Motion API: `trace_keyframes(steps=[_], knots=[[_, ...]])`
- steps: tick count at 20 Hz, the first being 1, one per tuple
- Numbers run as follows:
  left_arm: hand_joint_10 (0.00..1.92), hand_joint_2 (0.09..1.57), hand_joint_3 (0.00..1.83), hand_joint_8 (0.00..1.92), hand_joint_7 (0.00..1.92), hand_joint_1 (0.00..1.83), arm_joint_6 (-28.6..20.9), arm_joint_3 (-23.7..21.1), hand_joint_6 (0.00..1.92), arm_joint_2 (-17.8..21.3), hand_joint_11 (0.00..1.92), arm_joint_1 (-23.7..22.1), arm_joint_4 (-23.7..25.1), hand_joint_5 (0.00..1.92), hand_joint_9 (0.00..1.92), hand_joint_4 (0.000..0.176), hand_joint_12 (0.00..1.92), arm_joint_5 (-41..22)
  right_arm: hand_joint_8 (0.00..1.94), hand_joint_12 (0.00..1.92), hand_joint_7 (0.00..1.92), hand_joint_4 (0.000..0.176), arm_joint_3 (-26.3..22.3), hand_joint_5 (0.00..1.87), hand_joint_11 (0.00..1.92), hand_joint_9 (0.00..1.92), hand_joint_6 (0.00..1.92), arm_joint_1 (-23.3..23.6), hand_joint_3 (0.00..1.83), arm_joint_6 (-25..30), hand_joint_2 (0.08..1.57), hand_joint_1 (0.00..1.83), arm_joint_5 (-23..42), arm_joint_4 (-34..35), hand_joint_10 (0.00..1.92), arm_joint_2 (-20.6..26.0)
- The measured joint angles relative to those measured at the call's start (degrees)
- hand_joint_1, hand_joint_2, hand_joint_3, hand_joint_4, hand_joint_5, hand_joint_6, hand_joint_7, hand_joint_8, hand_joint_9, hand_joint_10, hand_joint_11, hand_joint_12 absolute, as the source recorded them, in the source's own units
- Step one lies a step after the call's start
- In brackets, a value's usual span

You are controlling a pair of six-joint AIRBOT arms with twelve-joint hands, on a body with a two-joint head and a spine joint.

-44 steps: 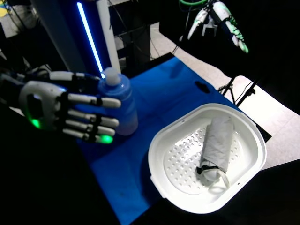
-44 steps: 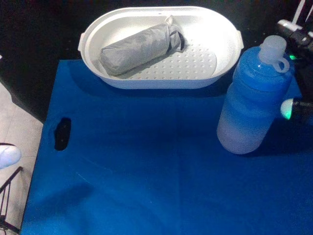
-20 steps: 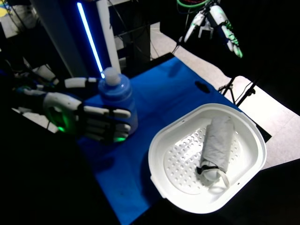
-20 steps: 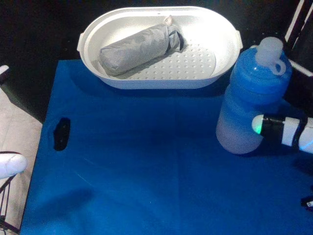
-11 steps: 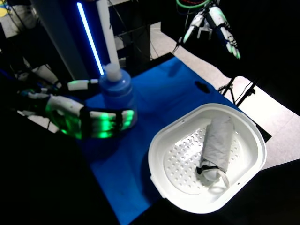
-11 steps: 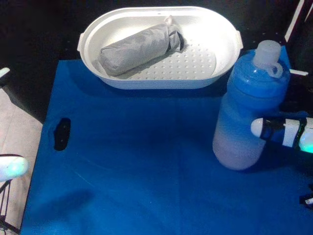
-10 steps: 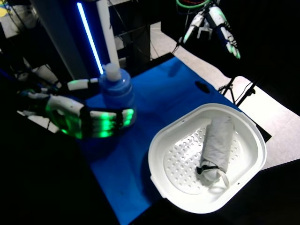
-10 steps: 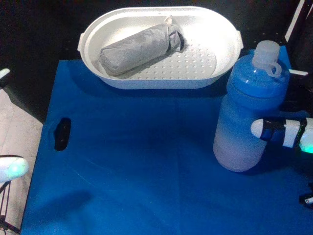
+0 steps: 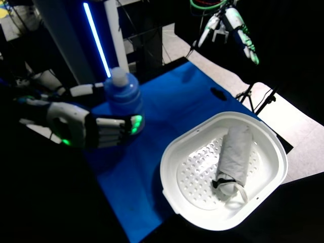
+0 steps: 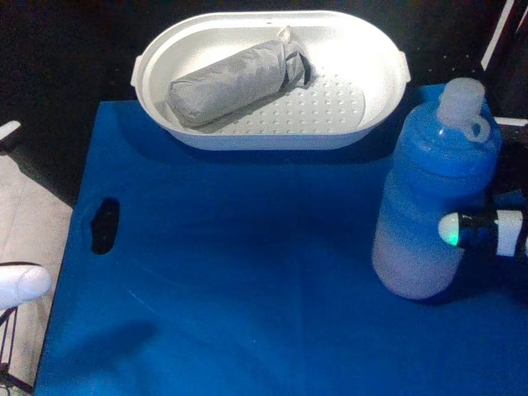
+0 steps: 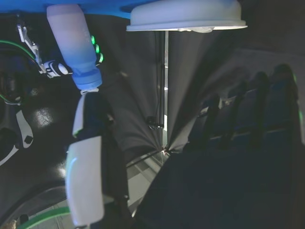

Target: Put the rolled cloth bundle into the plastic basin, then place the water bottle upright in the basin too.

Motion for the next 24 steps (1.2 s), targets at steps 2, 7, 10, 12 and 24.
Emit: trace_keyframes(steps=[2,7,10,12,24], knots=[[0.00,0.86,0.00,0.00,0.00,0.56,0.0,0.0,0.00,0.0,0.00,0.0,0.0,0.00,0.00,0.172,0.00,0.0,1.58,1.79,0.85,0.000,-0.5,0.81,1.01,1.05,1.27,1.9,0.00,-0.3,1.20,1.06,-0.9,-4.0,1.75,2.7],[0.00,0.86,0.00,0.00,0.00,0.55,0.0,0.0,0.00,0.0,0.00,0.0,-0.1,0.00,0.00,0.176,0.00,0.0,1.60,1.91,0.94,0.000,-0.7,0.86,1.00,1.05,1.18,9.0,0.00,-0.3,1.17,1.11,-0.1,-8.5,1.80,6.6],[0.00,0.85,0.00,0.00,0.00,0.57,0.0,0.0,0.00,0.0,0.00,0.0,-0.1,0.00,0.00,0.176,0.00,0.0,1.63,1.92,0.96,0.000,-0.6,0.82,0.97,1.02,1.25,13.3,0.00,-3.0,1.19,1.09,0.2,-10.1,1.84,6.5],[0.00,0.86,0.00,0.00,0.00,0.57,0.0,0.0,0.00,0.0,0.00,0.0,0.0,0.00,0.00,0.176,0.00,0.0,1.59,1.92,0.92,0.000,0.5,0.82,0.92,0.98,1.25,15.1,0.00,-3.2,1.20,1.10,0.3,-9.7,1.81,5.6],[0.00,0.90,0.00,0.00,0.00,0.64,-0.3,0.3,0.00,-0.5,0.00,0.0,0.7,0.00,0.00,0.176,0.00,0.3,1.60,1.92,0.85,0.000,11.6,0.76,0.78,0.89,1.34,26.7,0.00,-5.9,1.23,1.10,-6.6,-0.5,1.77,-5.6]])
